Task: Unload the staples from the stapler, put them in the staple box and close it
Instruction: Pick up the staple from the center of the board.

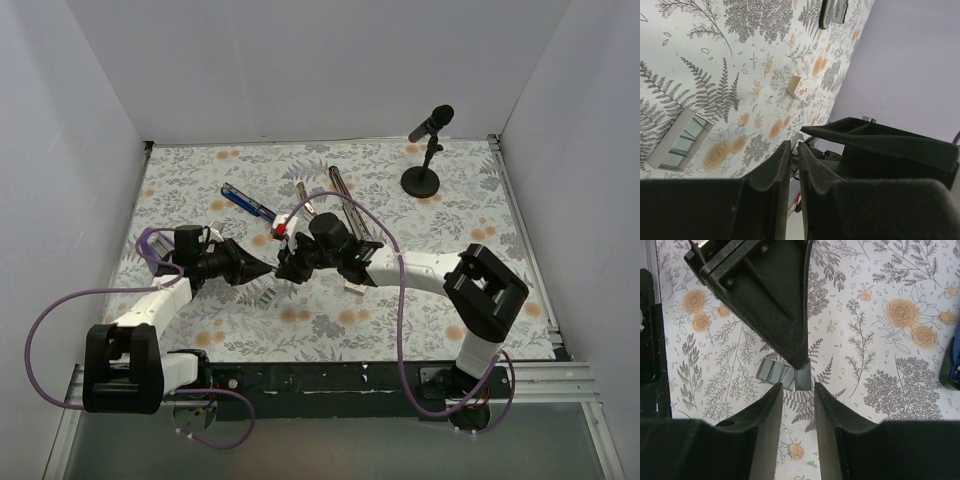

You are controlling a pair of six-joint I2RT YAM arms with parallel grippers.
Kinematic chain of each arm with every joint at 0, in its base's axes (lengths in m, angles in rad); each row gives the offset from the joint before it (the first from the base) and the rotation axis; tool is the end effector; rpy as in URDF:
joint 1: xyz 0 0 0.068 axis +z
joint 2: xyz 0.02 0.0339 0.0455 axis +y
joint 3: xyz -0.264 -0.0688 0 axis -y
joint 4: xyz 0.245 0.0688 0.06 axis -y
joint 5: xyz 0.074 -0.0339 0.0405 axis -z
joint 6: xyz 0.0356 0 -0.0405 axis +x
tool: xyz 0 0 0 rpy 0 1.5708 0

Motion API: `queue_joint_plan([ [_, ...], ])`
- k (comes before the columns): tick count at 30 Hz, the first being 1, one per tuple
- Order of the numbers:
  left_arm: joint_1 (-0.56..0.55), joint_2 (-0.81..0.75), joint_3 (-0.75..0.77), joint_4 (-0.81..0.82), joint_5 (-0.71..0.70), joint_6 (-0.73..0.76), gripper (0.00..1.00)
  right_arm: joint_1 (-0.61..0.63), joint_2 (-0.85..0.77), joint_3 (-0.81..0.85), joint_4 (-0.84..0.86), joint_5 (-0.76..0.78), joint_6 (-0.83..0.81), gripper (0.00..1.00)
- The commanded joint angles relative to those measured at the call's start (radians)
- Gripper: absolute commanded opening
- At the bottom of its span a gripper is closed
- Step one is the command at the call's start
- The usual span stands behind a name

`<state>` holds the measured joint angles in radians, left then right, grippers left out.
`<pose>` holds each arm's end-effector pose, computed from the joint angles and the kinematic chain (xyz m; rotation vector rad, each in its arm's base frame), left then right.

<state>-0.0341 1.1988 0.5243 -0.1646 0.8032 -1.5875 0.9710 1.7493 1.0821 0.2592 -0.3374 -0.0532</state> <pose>0.2178 -0.0331 0.1798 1.5425 -2.1817 1.5039 0.2134 0.3329 0.2261 -1.2115 1.6843 0.9151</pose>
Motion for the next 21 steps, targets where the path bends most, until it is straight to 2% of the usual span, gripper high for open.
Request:
queue_joint_plan([
  [1, 0.002, -0.054, -0.015, 0.050, 0.044, -0.095, 0.11, 0.006, -0.097, -0.048, 0.130, 0.027, 0.042, 0.42],
  [11, 0.002, -0.107, -0.017, 0.077, 0.067, -0.190, 0.11, 0.006, -0.250, -0.207, 0.308, 0.149, 0.139, 0.49],
  [15, 0.002, -0.178, -0.049, 0.158, 0.100, -0.310, 0.12, 0.005, -0.290, -0.309, 0.432, 0.235, 0.139, 0.49],
  [18, 0.002, -0.226, -0.050, 0.203, 0.108, -0.379, 0.13, 0.005, -0.309, -0.370, 0.570, 0.201, 0.096, 0.50],
  [20, 0.002, -0.234, -0.040, 0.214, 0.122, -0.420, 0.14, 0.005, -0.315, -0.408, 0.655, 0.116, 0.056, 0.50],
  [21, 0.003, -0.235, -0.038, 0.223, 0.126, -0.436, 0.14, 0.005, -0.315, -0.459, 0.789, 0.089, 0.056, 0.50],
])
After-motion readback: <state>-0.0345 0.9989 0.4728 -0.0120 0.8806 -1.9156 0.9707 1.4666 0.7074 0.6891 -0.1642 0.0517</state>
